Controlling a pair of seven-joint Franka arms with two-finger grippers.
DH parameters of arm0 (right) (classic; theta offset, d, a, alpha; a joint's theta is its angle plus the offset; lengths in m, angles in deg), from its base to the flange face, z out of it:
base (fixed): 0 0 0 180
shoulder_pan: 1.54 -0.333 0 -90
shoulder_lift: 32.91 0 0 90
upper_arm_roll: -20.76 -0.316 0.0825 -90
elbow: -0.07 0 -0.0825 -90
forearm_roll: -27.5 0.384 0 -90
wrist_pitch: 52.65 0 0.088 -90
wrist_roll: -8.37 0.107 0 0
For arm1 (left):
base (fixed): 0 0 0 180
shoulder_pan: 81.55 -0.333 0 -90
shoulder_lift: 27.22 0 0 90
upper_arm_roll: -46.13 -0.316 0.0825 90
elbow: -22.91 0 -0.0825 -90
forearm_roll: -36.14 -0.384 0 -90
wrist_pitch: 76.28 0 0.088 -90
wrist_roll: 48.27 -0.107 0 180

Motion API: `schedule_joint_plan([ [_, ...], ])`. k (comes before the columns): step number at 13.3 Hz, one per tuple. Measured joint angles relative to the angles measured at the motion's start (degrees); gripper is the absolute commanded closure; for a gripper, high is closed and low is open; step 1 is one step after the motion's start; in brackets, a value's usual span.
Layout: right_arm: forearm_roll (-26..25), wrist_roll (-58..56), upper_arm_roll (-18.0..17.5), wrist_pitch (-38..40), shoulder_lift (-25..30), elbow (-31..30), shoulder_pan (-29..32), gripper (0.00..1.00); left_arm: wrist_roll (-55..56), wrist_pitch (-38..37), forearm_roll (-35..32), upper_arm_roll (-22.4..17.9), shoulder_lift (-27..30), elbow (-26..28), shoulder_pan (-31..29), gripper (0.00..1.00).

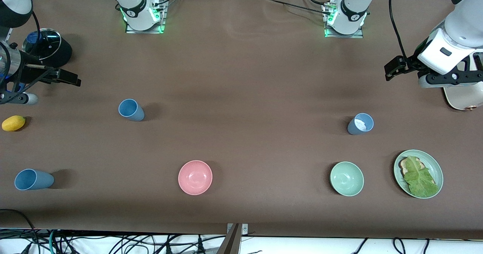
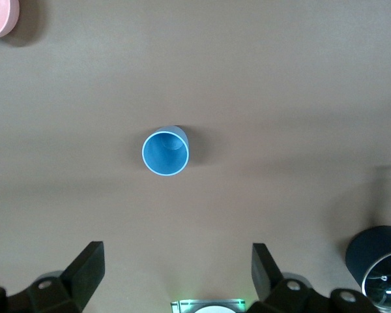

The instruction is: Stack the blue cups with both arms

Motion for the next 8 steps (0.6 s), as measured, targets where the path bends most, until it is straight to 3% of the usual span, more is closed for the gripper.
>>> schedule_joint_plan([
  [8,0.0,0.0,0.0,0.0,0.0,0.0,0.0,0.00,0.0,0.0,0.0,-0.2,-0.5,0.0,0.0,0.00],
])
